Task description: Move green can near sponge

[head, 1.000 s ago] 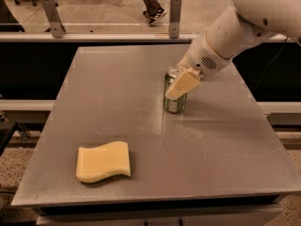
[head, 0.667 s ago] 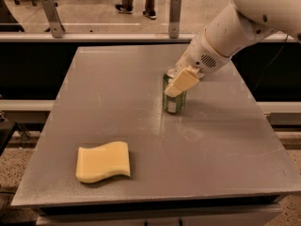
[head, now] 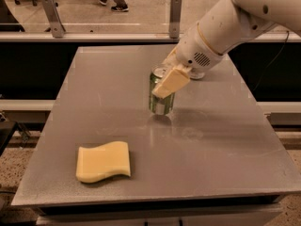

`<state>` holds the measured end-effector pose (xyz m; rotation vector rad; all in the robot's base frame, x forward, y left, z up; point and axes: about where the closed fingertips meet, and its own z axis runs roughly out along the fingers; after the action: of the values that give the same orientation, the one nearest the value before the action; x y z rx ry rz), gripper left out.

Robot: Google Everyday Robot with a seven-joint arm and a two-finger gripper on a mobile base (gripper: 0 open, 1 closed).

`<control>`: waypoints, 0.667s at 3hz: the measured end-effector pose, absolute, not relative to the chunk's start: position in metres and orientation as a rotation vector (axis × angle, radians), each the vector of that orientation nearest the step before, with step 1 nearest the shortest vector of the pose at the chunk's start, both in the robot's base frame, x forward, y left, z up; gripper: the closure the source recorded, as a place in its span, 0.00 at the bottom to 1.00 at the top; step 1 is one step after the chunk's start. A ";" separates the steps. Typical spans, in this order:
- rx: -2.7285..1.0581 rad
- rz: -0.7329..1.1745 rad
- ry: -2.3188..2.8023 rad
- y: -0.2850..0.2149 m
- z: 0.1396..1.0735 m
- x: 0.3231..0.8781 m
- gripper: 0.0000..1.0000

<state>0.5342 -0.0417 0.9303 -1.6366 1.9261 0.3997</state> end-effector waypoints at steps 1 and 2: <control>-1.703 0.442 1.854 -0.019 0.931 0.509 1.00; -1.765 0.477 1.799 -0.003 0.924 0.488 1.00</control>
Offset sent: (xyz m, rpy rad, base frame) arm -0.0686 0.0538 -0.0173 0.0365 0.0047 0.2177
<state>0.4883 -0.0033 0.9235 -1.7650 1.7995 0.4772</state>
